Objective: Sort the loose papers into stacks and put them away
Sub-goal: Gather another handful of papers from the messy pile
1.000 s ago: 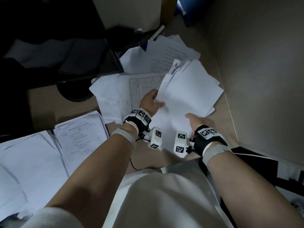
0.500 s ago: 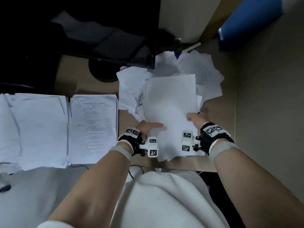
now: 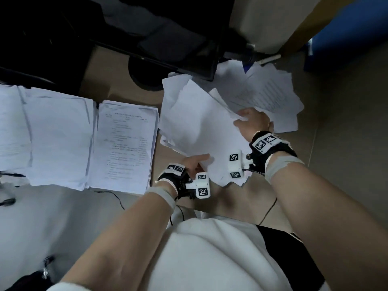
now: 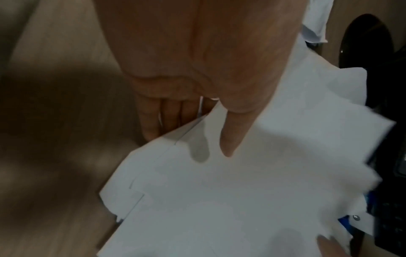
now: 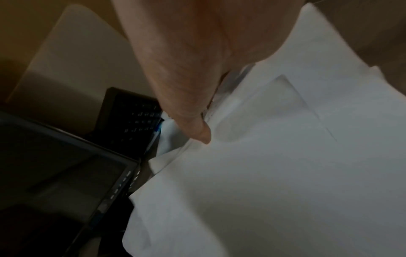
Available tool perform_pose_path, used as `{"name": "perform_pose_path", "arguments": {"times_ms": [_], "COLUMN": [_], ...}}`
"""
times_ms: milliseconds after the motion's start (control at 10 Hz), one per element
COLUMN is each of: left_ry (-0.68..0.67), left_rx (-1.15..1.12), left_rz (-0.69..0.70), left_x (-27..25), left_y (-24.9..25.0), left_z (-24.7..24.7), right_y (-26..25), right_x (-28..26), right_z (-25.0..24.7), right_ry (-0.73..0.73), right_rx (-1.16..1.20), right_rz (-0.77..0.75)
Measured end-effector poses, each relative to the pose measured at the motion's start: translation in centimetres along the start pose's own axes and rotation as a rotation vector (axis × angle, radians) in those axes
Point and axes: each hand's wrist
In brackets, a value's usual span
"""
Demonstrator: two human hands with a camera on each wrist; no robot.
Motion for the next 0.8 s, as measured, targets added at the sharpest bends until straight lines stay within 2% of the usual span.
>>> {"name": "perform_pose_path", "arguments": {"times_ms": [200, 400, 600, 700, 800], "left_ry": [0.162, 0.194, 0.255, 0.26, 0.268], "left_rx": [-0.026, 0.179, 0.132, 0.183, 0.203], "left_rz": [0.004, -0.088, -0.185, -0.145, -0.138], "left_x": [1.4, 1.7, 3.6, 4.0, 3.3], "left_y": [2.0, 3.8, 3.9, 3.8, 3.9], "left_z": [-0.8, -2.7, -2.9, -3.0, -2.8], "right_y": [0.1, -0.8, -0.7, -0.7, -0.4], "right_x": [2.6, 5.4, 4.8, 3.6, 1.9], "right_z": [0.9, 0.6, 0.3, 0.5, 1.2], "right_ry": [-0.038, -0.051, -0.131, -0.22, -0.209], "right_rx": [-0.044, -0.179, -0.35, -0.438, -0.493], "right_rz": [0.069, 0.055, 0.096, 0.122, 0.105]}}
Point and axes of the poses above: each hand's wrist, its own x-axis towards the middle knuckle, its own z-axis out of the palm, y = z × x, and after that the axes turned 2 degrees about y, right-handed
